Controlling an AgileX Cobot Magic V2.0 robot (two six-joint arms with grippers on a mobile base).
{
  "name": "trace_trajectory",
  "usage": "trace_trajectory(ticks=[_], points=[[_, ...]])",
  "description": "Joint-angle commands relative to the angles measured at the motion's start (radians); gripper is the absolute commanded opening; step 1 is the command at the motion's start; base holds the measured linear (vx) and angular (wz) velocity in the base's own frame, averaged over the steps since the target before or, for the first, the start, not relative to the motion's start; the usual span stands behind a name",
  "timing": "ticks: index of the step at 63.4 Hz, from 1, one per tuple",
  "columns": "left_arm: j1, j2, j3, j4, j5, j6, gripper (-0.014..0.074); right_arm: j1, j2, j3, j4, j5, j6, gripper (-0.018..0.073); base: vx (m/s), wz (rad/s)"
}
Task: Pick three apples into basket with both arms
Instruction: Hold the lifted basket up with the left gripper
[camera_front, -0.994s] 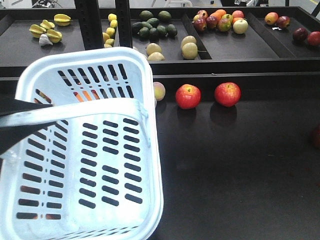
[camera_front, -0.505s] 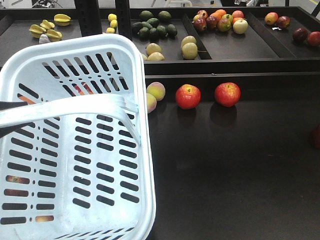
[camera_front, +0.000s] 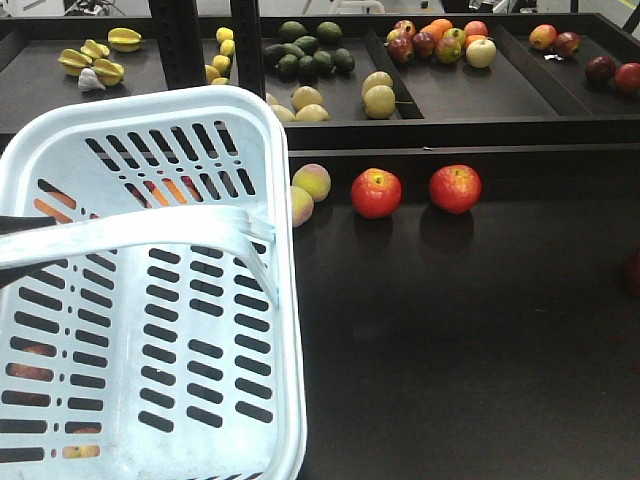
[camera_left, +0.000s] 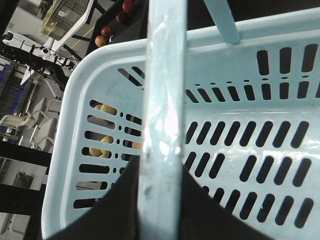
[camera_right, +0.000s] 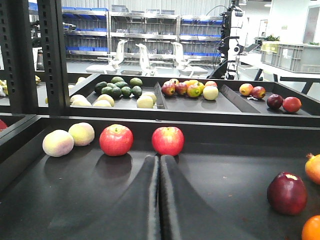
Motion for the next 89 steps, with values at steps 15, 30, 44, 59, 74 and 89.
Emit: trace_trajectory(ticks=[15,30,44,59,74,89], points=[[-0.002,-0.003,-0.033,-0.023,-0.094,-0.012,-0.0008,-0.004,0.001,0.013,-0.009,-0.073,-0.001,-0.0009,0.0,0.0],[-0.002,-0.003,-0.033,-0.023,-0.094,-0.012,-0.0008,-0.004,0.001,0.013,-0.009,-0.073,-0.001,-0.0009,0.0,0.0],[-0.002,-0.003,-0.033,-0.023,-0.094,-0.012,-0.0008,-0.004,0.001,0.013,-0.009,-0.073,-0.001,-0.0009,0.0,0.0],[-0.002,-0.003,-0.033,-0.023,-0.094,-0.012,-0.0008,-0.004,0.001,0.013,-0.009,-0.073,-0.001,-0.0009,0.0,0.01],[-0.002,-0.003,-0.033,-0.023,-0.094,-0.012,-0.0008,-0.004,0.001,0.013,-0.009,-0.073,-0.001,-0.0009,-0.02,0.06],[-0.002,-0.003,-0.033,-0.023,-0.094,-0.012,-0.0008,-0.004,0.001,0.013,-0.009,-0.073,-0.001,-0.0009,-0.04,0.15]])
